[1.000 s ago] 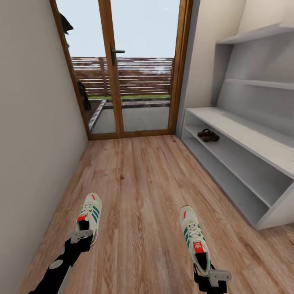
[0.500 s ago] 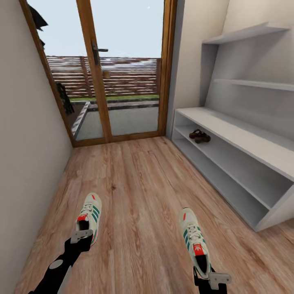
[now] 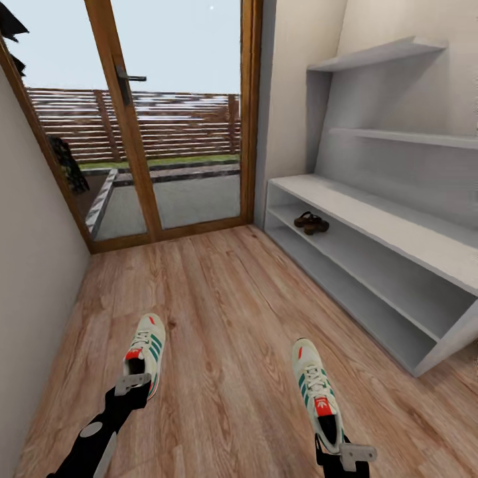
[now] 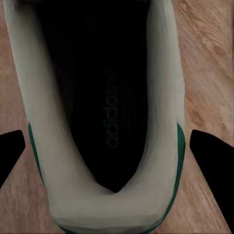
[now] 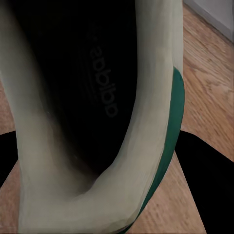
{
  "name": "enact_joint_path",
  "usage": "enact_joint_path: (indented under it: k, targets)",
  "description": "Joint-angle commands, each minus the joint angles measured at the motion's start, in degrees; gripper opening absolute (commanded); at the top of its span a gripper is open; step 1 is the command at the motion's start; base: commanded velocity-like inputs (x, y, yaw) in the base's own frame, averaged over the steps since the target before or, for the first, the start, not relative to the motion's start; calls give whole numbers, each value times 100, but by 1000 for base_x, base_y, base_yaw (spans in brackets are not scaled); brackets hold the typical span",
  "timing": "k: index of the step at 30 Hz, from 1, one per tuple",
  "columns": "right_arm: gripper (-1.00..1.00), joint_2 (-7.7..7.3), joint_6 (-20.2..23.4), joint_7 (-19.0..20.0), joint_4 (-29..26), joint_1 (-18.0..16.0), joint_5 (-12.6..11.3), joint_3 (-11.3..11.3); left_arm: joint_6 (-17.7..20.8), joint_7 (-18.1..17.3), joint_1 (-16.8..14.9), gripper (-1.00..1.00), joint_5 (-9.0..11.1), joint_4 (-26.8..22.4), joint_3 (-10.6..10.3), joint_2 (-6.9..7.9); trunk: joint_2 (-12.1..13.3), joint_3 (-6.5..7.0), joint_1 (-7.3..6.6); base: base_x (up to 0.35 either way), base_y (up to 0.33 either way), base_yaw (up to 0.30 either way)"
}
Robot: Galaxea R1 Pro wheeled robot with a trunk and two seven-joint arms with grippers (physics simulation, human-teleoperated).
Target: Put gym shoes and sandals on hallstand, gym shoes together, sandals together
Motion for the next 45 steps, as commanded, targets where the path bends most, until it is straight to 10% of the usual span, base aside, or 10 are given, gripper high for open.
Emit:
enact_joint_path:
  k: [1, 45]
  targets:
    - [-100, 4, -15, -33, 4, -4, 60, -28, 8, -41, 0, -100, -40, -5, 23, -3, -2, -5, 1, 257, 228, -138]
    - [-100, -2, -13, -33, 5, -4, 53, -33, 9, -42, 0, -100, -48, -5, 14, -3, -2, 91, 1, 291, 187, -199]
